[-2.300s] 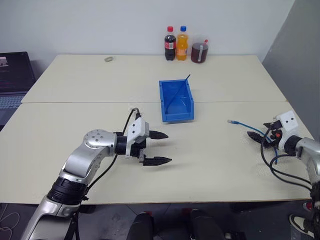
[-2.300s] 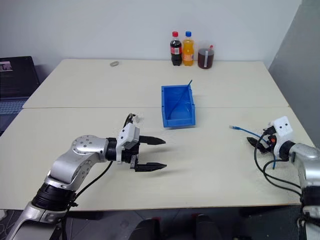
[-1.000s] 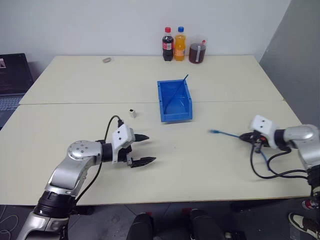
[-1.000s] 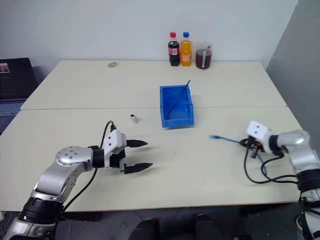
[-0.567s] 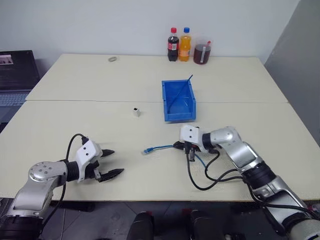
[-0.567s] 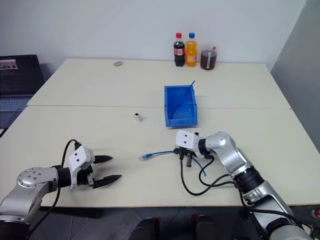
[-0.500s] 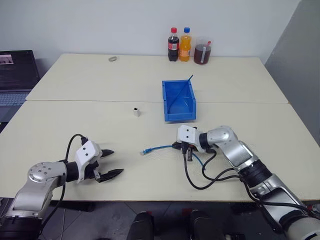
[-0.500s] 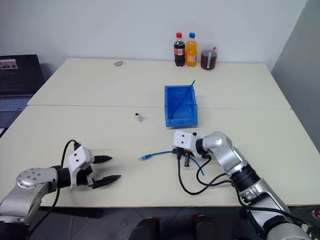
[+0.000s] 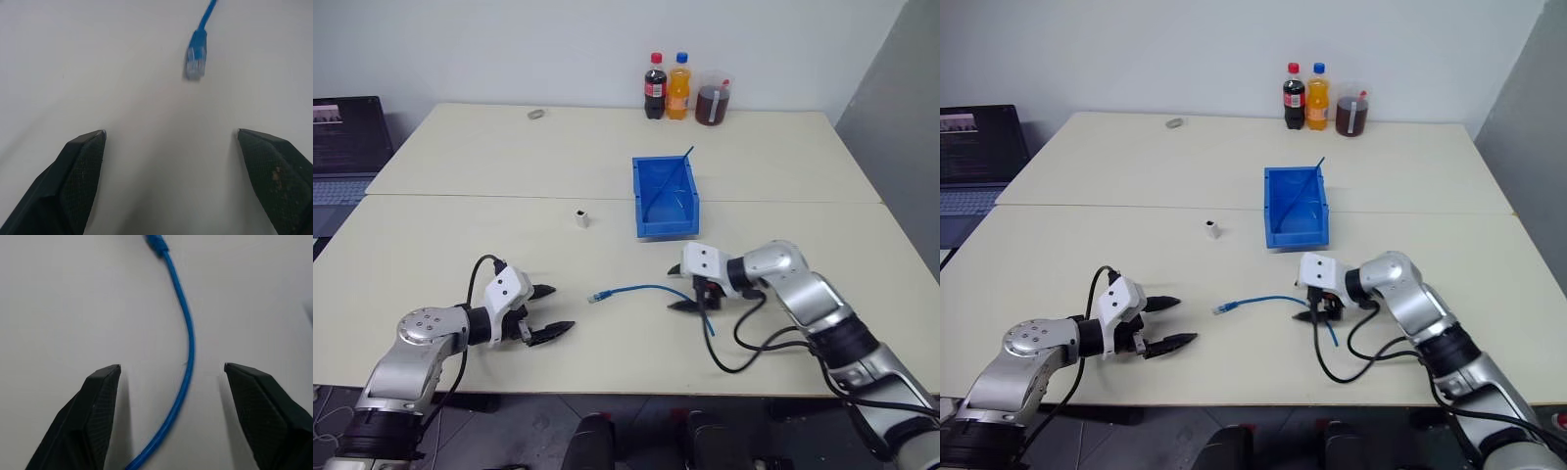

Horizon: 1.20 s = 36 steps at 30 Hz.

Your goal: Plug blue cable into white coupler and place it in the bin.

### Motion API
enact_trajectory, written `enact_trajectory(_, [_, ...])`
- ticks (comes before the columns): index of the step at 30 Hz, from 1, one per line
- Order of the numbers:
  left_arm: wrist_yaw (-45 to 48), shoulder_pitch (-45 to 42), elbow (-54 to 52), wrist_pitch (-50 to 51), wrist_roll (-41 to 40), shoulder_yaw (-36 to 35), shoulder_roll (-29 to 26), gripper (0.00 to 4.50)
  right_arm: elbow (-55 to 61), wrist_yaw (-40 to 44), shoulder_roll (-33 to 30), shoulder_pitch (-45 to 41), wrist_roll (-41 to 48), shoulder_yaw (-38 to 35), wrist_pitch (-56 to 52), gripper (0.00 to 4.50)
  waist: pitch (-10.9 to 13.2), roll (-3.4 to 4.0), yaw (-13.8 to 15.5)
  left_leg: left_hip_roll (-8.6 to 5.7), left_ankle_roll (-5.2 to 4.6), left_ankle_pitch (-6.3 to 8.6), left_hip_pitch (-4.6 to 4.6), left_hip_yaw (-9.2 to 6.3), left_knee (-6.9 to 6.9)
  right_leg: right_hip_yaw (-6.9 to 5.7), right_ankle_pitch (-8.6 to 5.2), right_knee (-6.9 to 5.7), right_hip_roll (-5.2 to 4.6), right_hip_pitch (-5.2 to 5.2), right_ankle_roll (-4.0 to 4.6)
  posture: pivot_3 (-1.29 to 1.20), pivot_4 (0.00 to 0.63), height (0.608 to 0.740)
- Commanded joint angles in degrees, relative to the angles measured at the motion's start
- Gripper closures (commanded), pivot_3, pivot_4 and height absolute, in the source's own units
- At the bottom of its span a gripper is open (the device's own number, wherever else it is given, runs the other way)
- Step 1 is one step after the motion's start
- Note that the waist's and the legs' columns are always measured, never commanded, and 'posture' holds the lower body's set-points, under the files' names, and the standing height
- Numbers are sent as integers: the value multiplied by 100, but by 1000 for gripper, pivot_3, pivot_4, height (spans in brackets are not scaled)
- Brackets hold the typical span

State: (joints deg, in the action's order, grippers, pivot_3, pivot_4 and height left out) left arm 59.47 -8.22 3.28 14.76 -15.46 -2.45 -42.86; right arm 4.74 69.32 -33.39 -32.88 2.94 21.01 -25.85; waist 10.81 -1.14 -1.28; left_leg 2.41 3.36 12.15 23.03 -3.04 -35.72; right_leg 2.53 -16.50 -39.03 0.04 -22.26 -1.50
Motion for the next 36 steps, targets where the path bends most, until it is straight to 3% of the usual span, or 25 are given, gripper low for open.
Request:
enact_trajectory(1, [-8, -327, 404, -188, 295, 376, 177, 0, 1090, -34, -268, 331, 567, -526, -638, 1067, 0, 0, -27, 0, 0, 0, -2, 0, -1, 0, 0, -2, 0, 1, 0, 0, 150, 740])
enact_trajectory(10, [486, -915, 1127, -619, 504, 908, 469, 0, 2012, -739, -429, 856, 924, -869, -1409, 1067, -3, 3, -16, -1, 0, 0, -9, 1, -11, 3, -6, -3, 3, 9, -31, 0, 150, 740])
enact_trajectory(29, [822, -1046, 1194, -818, 1045, 1569, 563, 4001, 2703, -1503, -631, 976, 1405, -1141, -1875, 1032, -25, 23, -1, -12, 0, 0, -11, 1, -12, 5, -6, 3, -8, 19, -35, 0, 150, 740])
enact_trajectory(31, [778, -1023, 1168, -818, 1010, 1503, 551, 4202, 2697, -1577, -600, 997, 1485, -1198, -1883, 1032, -25, 24, -1, -12, 0, 0, -11, 1, -12, 5, -6, 3, -8, 19, -35, 0, 150, 740])
enact_trajectory(36, [628, -999, 802, -633, 576, 1094, 644, 4227, 2734, -1671, -456, 1169, 1895, -1397, -1954, 1032, -25, 23, -9, -10, 0, 0, -11, 1, -12, 5, -6, 3, -7, 18, -35, 0, 150, 740])
